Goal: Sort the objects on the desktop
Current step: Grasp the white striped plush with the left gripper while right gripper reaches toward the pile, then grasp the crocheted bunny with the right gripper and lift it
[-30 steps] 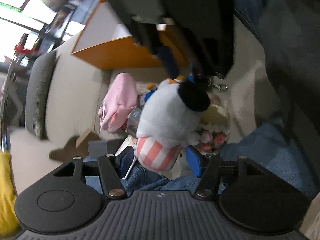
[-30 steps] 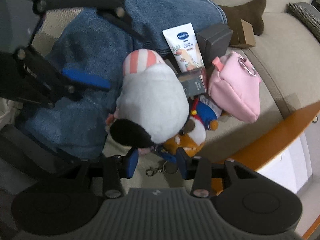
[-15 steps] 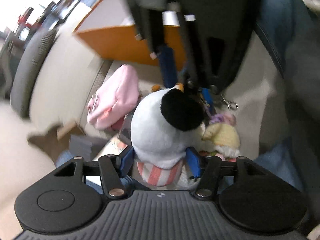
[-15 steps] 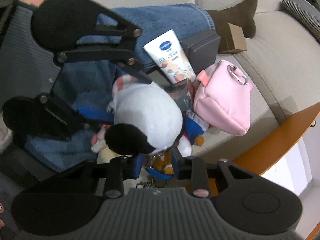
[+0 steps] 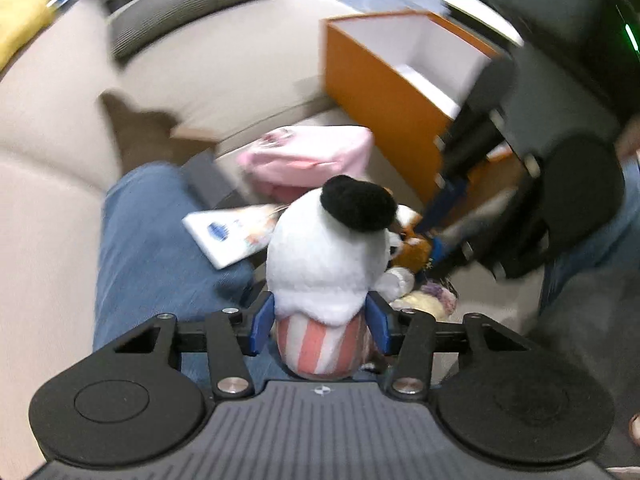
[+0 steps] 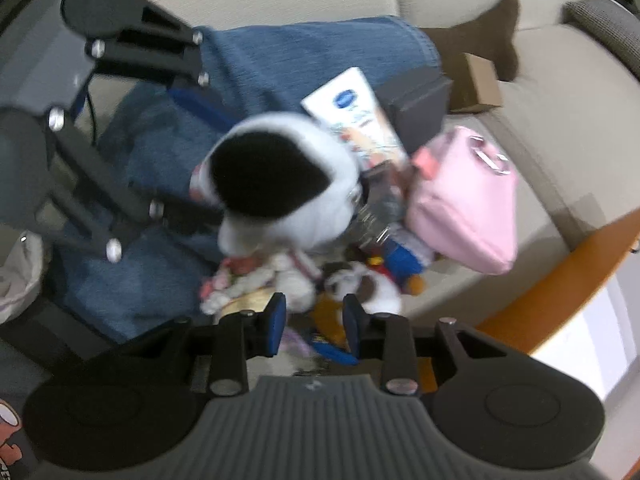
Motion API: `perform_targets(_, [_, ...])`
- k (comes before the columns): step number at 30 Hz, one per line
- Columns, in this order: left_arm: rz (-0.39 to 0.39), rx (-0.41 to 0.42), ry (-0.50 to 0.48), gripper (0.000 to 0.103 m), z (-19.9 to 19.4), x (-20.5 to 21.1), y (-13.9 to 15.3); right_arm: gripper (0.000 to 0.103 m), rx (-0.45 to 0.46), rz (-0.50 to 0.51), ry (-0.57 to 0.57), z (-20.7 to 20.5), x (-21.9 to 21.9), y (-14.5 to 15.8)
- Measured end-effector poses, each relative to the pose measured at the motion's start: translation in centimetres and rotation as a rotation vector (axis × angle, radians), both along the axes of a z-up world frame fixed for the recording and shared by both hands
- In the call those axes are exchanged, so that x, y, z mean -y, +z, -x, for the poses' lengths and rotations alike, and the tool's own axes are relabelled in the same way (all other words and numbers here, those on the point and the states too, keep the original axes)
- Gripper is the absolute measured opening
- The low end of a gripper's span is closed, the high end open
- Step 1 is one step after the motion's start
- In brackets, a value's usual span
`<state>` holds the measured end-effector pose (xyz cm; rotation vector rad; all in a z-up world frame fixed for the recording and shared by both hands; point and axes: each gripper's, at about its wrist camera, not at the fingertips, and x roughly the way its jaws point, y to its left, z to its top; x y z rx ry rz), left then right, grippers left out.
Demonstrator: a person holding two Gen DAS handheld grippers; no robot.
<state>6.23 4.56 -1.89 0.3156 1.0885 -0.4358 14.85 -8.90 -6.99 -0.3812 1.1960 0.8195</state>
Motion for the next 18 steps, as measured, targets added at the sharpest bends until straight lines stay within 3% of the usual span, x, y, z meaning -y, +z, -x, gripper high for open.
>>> perform_targets(8, [0.159,0.024,0.253,0.055,1.0,-3.3,1.9,0.049,-0.012,-0.022,0.147,2.7,-3.1,-1.5])
perform_targets(16, [0.249,0.026,0.347,0.055,1.2,-5.5,2.1,0.063,0.05,0.048,0.228,4.3,-6.0,-4.4])
perform_targets(18, [0.257,0.029,0.353,0.055,1.7,-5.6,2.3,0.064,0.103,0.082,0.234,4.6,-6.6,-4.9])
